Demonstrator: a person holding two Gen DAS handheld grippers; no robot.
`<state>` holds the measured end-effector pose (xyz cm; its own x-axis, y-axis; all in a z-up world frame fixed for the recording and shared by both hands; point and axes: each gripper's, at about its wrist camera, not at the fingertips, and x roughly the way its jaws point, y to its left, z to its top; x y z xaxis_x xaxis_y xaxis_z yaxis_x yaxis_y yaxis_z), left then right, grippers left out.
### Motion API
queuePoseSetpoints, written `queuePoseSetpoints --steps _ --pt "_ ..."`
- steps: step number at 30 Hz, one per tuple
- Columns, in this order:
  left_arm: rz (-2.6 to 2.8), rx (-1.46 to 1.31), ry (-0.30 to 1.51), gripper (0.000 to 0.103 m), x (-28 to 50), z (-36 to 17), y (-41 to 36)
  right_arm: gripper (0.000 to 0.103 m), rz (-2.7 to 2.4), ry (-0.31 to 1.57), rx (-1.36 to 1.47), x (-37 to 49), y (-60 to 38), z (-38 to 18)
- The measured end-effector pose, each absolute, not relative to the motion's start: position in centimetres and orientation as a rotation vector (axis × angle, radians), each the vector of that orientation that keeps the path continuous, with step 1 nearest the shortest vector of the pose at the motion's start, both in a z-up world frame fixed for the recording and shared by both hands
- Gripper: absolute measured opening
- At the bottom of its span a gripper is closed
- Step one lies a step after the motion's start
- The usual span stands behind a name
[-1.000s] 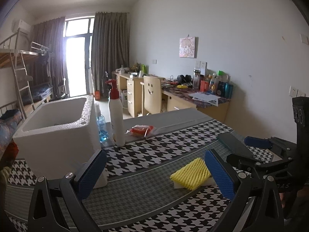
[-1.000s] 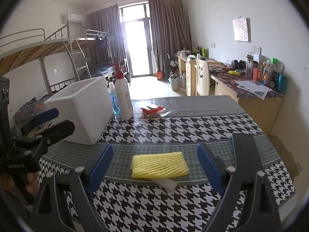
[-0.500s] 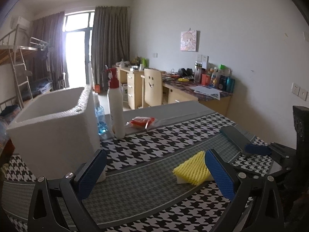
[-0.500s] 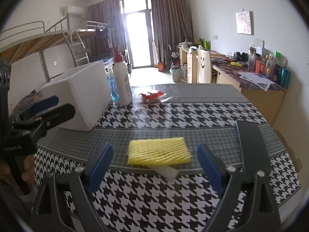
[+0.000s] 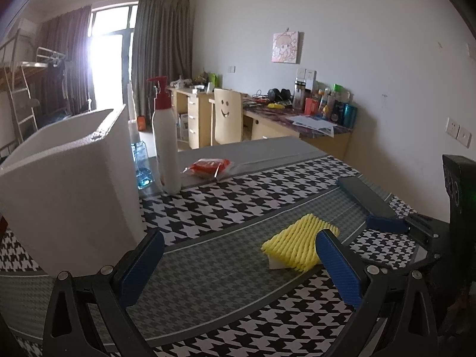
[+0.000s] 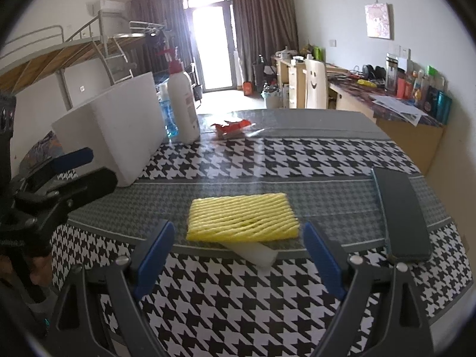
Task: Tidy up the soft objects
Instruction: 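Lower the open right tool over the yellow mesh sponge, then close the right tool on the yellow sponge and lift it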
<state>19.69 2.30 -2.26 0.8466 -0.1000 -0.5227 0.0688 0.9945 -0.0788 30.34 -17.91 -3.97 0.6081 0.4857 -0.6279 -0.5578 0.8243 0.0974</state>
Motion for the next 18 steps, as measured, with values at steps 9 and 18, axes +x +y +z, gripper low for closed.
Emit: queuePoseSetpoints --steps 9,18 --pt "-0.071 -0.079 0.576 0.102 20.2 -2.8 3.3 0.091 0.636 0.716 -0.182 30.5 -16.1 -5.1" --pt "-0.078 -0.087 0.59 0.102 20.4 -3.1 3.5 0.077 0.671 0.739 -0.267 31.3 -13.9 -6.0"
